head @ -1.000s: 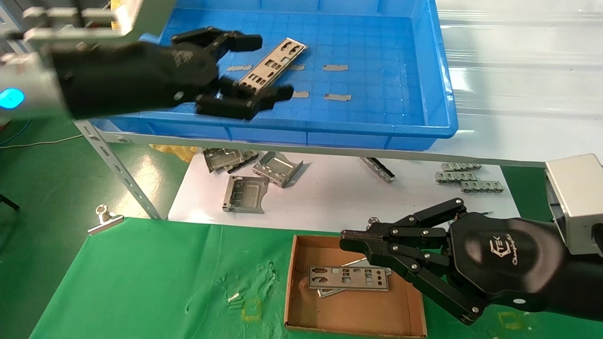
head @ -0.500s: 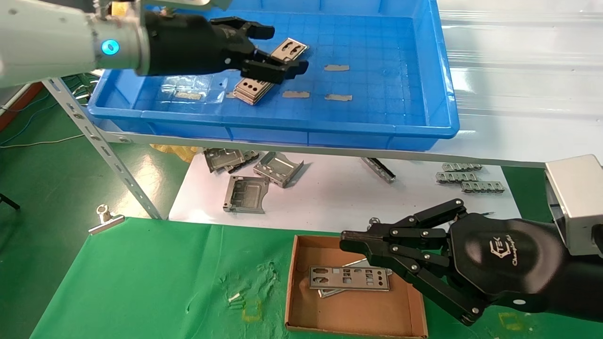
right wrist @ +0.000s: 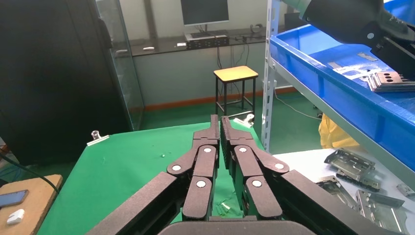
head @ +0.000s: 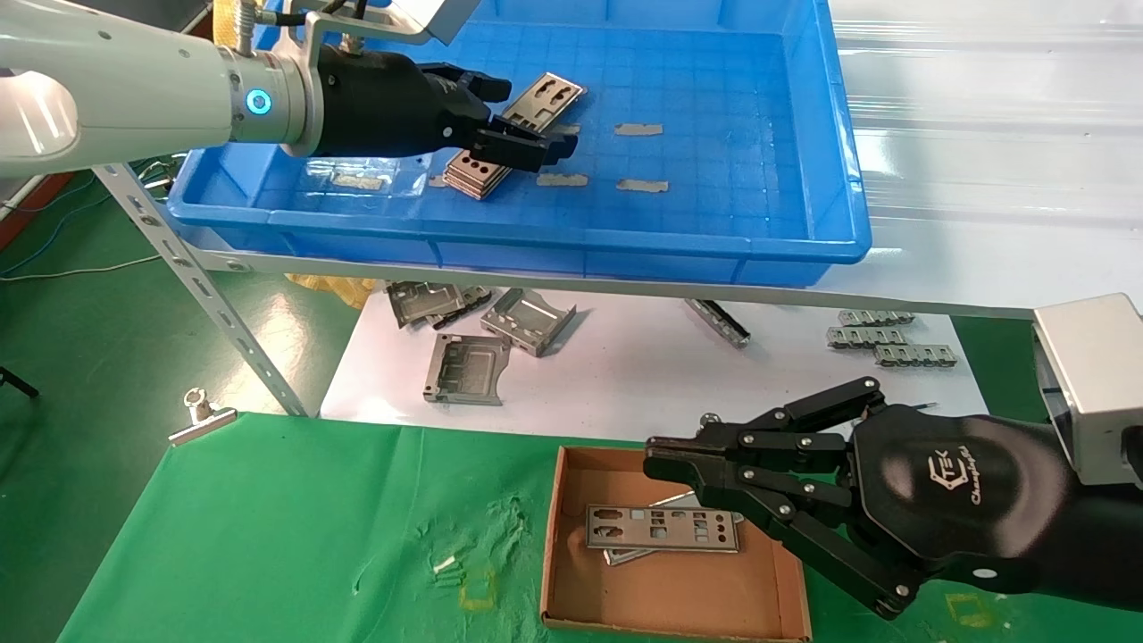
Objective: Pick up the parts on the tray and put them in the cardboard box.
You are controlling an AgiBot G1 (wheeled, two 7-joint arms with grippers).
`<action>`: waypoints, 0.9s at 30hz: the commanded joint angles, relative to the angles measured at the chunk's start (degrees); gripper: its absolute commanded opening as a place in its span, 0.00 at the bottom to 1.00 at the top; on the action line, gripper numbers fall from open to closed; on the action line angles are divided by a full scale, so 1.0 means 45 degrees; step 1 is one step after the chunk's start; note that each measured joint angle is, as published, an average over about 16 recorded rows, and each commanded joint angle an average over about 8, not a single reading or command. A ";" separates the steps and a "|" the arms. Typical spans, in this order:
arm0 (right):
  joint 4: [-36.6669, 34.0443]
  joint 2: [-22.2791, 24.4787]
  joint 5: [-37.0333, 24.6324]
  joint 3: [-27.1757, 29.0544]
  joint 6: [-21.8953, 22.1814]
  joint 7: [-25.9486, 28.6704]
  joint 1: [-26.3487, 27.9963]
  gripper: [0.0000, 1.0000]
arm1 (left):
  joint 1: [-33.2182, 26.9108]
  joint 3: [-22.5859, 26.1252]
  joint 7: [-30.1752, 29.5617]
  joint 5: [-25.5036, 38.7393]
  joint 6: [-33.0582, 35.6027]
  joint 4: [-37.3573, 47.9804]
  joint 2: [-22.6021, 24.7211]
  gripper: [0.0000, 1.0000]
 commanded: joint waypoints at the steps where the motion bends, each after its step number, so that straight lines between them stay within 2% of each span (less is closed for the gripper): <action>1: 0.0000 0.0000 0.0000 0.0000 0.0000 0.0000 0.0000 1.00 | 0.0005 0.0037 0.0002 0.0005 -0.0101 0.0039 0.0034 0.86; 7: 0.0000 0.0000 0.0000 0.0000 0.0000 0.0000 0.0000 1.00 | 0.0143 0.0160 -0.0042 -0.0056 -0.0506 -0.0114 0.0066 0.12; 8: 0.0000 0.0000 0.0000 0.0000 0.0000 0.0000 0.0000 1.00 | 0.0163 0.0175 -0.0077 -0.0083 -0.0543 -0.0136 0.0067 0.04; 9: 0.0000 0.0000 0.0000 0.0000 0.0000 0.0000 0.0000 1.00 | 0.0180 0.0191 -0.0115 -0.0109 -0.0577 -0.0156 0.0068 0.00; 27: 0.0000 0.0000 0.0000 -0.0001 0.0000 0.0000 0.0000 1.00 | 0.0358 0.0668 -0.0524 -0.0433 -0.1127 -0.0497 0.0074 0.00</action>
